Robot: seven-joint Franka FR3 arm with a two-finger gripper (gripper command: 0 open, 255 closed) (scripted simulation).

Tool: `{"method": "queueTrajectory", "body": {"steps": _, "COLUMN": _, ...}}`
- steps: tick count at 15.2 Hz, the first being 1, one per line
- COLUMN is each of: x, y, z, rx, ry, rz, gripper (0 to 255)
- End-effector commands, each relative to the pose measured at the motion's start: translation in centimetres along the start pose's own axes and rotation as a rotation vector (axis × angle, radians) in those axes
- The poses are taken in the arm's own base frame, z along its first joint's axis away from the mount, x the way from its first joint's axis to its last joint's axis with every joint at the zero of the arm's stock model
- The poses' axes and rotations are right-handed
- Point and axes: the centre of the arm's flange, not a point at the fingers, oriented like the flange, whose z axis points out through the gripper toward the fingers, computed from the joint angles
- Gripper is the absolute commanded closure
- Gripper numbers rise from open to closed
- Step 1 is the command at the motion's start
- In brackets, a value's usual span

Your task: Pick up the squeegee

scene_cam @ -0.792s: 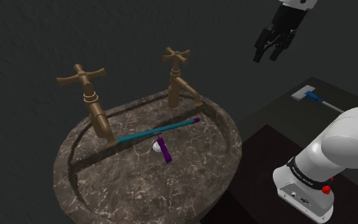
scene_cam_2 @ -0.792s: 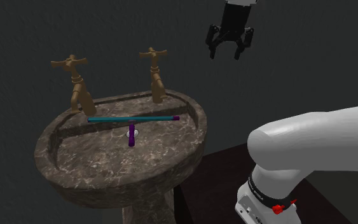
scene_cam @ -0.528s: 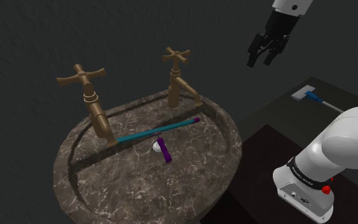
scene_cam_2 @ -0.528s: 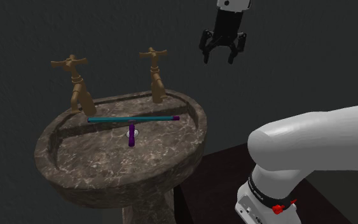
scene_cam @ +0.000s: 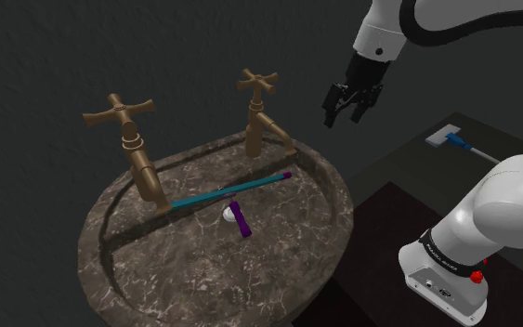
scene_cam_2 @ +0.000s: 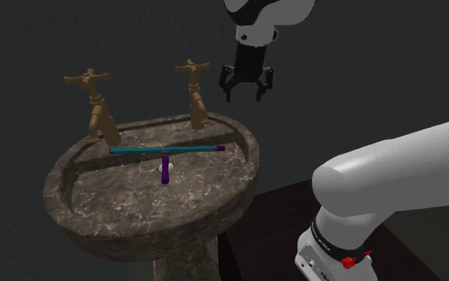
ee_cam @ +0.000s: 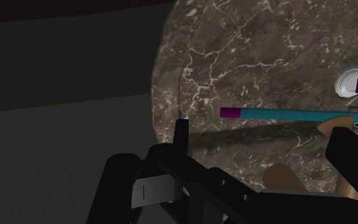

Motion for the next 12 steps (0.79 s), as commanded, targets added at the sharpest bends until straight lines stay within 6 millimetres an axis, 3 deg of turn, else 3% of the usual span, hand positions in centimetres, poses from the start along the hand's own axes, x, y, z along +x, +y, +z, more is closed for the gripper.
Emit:
{"method": "queueTrajectory", "body": {"steps": 1, "x": -0.3, "y": -2.0, "z": 1.7, "rx": 0.001, "ry": 0.000, "rz": 0.002, "gripper": 0}}
{"method": "queueTrajectory", "body": {"steps": 12, "x": 0.2, "y": -12.7, "z": 11.4, "rx": 0.004, "ry": -0.011, "rz": 0.006, "gripper": 0}}
